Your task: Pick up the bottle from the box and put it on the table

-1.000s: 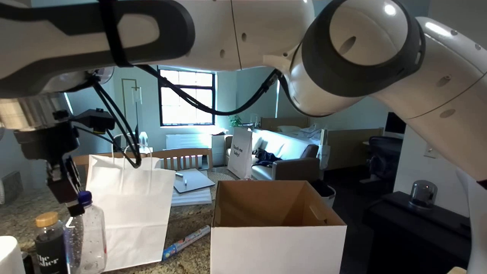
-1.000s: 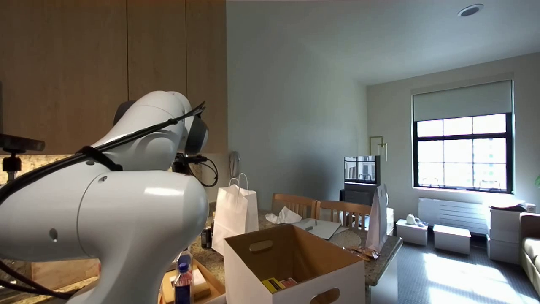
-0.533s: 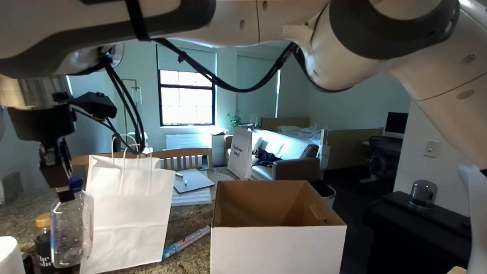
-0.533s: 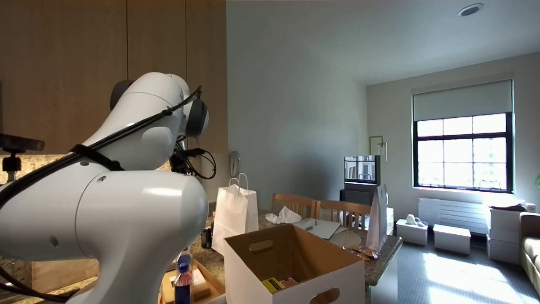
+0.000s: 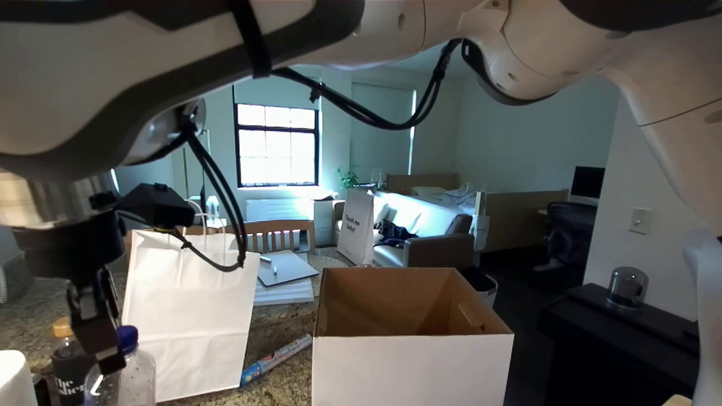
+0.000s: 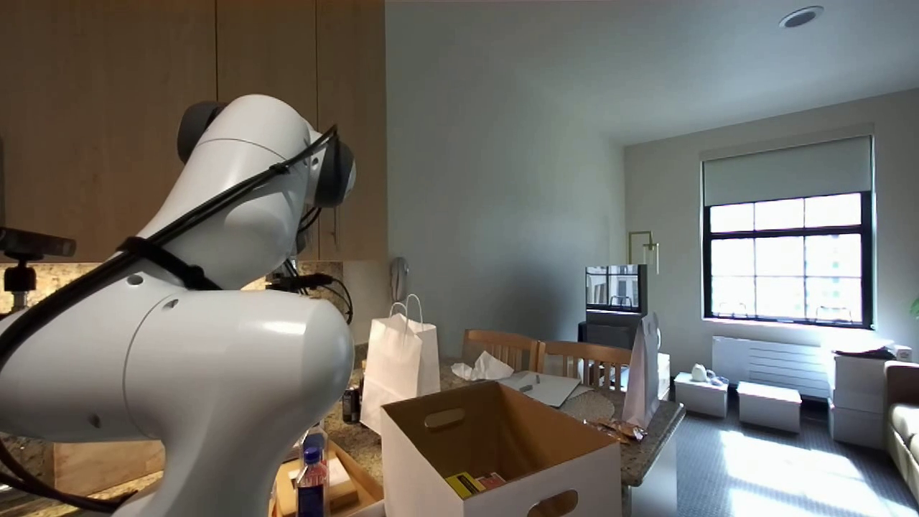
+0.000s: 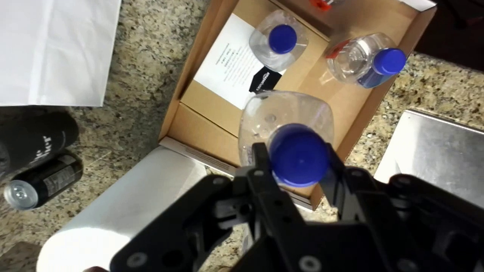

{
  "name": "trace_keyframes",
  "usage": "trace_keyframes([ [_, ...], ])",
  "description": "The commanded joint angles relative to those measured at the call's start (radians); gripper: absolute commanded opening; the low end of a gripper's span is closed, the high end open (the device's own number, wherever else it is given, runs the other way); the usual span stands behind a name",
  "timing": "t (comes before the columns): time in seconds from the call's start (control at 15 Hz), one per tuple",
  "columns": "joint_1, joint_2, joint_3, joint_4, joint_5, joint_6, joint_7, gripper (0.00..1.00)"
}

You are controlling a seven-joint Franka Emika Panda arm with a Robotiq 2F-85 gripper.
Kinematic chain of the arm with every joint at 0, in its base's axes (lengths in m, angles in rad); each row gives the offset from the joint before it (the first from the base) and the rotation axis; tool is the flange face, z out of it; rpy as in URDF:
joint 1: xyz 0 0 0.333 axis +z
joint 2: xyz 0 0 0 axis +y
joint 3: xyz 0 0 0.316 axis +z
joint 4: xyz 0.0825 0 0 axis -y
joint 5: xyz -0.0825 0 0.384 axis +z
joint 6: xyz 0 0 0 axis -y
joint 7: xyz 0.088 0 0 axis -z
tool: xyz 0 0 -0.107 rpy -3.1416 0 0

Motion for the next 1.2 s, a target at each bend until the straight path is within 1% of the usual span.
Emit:
trace_keyframes([
  [0.0, -0.021, -0.111, 0.019, -0.240, 0.031, 0.157, 0.020, 0.15],
  [0.2, -0.012, -0.147, 0.034, -0.389, 0.028, 0.248, 0.049, 0.15],
  [0.33, 0.009, -0.114, 0.029, -0.403, 0.015, 0.273, 0.107, 0.15],
  [0.4, 0.016, -0.083, 0.029, -0.388, 0.024, 0.274, 0.122, 0.15],
  [0.6, 0.052, 0.017, 0.013, -0.298, 0.018, 0.250, 0.167, 0.15],
  [0.8, 0.097, 0.099, -0.024, -0.198, 0.005, 0.245, 0.234, 0.15],
  [1.13, 0.189, 0.220, -0.104, -0.044, 0.000, 0.217, 0.346, 0.15],
])
